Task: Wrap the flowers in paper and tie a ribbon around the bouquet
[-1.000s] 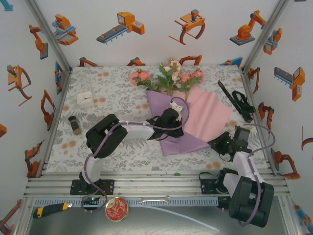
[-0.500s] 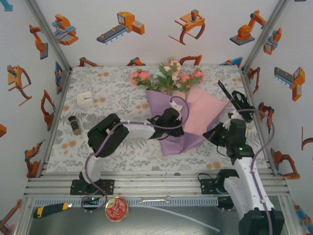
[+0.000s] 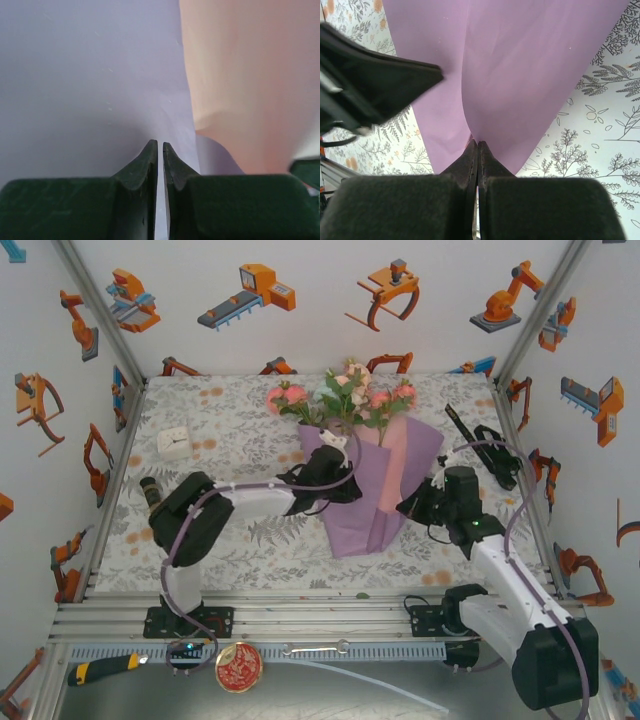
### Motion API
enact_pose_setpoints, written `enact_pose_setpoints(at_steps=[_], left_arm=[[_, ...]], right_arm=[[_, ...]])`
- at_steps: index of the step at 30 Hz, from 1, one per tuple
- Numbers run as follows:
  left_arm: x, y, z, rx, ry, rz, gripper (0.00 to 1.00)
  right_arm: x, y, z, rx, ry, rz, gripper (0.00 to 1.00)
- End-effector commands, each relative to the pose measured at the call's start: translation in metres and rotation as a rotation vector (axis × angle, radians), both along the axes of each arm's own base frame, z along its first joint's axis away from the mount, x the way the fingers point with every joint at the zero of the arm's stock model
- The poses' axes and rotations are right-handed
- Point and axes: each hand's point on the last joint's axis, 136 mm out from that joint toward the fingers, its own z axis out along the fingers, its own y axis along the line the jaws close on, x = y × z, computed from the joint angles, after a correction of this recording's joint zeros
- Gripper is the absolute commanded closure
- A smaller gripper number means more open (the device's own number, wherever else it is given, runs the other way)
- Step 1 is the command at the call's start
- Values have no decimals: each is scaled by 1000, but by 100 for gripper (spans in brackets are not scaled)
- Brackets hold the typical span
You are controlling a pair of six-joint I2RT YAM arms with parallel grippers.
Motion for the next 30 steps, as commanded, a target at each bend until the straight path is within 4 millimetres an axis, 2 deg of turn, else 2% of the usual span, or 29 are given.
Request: enact_pose_setpoints(at_steps=[1, 3, 6, 8, 12, 15, 19, 22, 26, 28, 30], left_arm=[[5, 31, 35, -1, -60, 80, 84], [3, 54, 30, 68, -71, 131, 83], [4, 86, 9, 197, -66, 216, 83], [6, 80, -4, 187, -47, 189, 83], [6, 47, -18, 108, -7, 115, 85], [9, 40, -26, 92, 10, 127, 86], [16, 36, -29, 81, 15, 151, 87], [21, 34, -32, 82, 20, 172, 89], [25, 50, -29, 80, 19, 237, 89], [26, 65, -25, 73, 34, 284, 89], [24, 85, -22, 65, 79, 345, 88]], right_arm=[[12, 11, 27, 13, -95, 59, 100], [15, 17, 32, 29, -115, 81, 100], [21, 28, 40, 29, -144, 126, 100], [24, 39, 44, 27, -159, 164, 100], [28, 65, 55, 21, -185, 257, 100], [25, 88, 59, -3, -194, 351, 100], [18, 128, 49, -10, -164, 492, 100], [7, 156, 28, -19, -109, 611, 97], [5, 162, 3, -19, -39, 627, 91], [3, 164, 0, -6, -36, 638, 88], [2, 162, -5, -13, -36, 635, 89]])
